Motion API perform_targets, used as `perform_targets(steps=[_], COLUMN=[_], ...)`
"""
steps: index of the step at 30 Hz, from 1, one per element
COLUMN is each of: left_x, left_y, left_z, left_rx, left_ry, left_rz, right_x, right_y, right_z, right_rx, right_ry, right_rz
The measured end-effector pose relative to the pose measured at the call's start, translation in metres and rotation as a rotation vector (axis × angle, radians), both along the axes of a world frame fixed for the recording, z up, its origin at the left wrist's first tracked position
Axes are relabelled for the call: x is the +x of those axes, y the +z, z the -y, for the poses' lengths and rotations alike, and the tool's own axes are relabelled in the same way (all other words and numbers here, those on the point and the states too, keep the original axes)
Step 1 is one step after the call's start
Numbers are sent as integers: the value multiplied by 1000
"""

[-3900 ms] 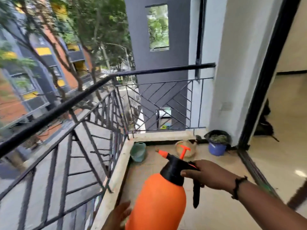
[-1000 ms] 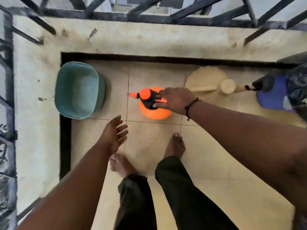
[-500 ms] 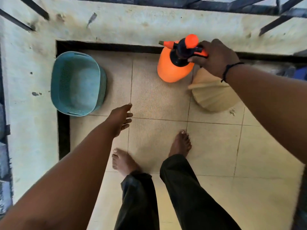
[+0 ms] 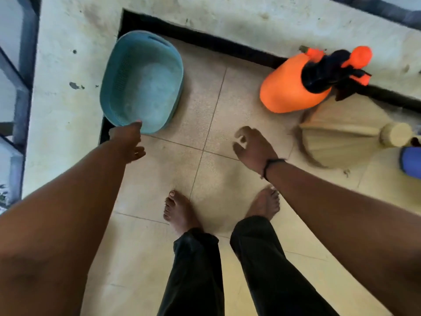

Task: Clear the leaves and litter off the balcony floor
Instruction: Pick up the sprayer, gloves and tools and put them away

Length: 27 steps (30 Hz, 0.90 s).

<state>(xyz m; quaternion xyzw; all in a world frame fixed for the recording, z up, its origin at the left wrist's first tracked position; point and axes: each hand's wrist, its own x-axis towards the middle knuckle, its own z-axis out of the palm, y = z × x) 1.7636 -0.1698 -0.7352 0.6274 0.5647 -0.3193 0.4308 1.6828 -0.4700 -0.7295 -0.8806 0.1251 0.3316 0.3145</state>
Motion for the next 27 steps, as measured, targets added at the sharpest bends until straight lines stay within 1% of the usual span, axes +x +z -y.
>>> perform_targets(steps=[1,3,6,8,10,13,15,17,19,21,23,25,27], left_x=[0,-3,-12,-20,-24,-21,-14,-4,14,36,58,74,86], left_y=[-4,-8,-17,-19,-19,-19,-17,-17,-14,-7,0,5,5], left_z=[-5,-12,-19,-21,-24,-28,-27,-25,-17,-6,2,7,6], left_rx=[0,13,41,56,74,161,208,249,228,140,89,59,28], left_ry=[6,-8,-94,-93,-107,-332,-409,-372,-242,-102,-70,-89,-79], left_rz=[1,37,127,170,214,250,301,376,468,557,621,672,718], right_x=[18,60,129,168,195,210,205,192,180,173,176,186,197], right_y=[-7,-10,-9,-7,-7,-6,-9,-21,-31,-34,-32,-30,-28], right_z=[-16,-48,-86,-106,-118,-118,-108,-91,-72,-60,-57,-57,-58], right_rx=[18,44,48,38,-3,-144,-206,-213,-98,66,172,221,324], right_ry=[26,58,66,58,126,270,280,147,-122,-378,-479,-548,-609], right_rz=[-51,-72,24,65,87,58,2,-72,-133,-150,-97,-46,-60])
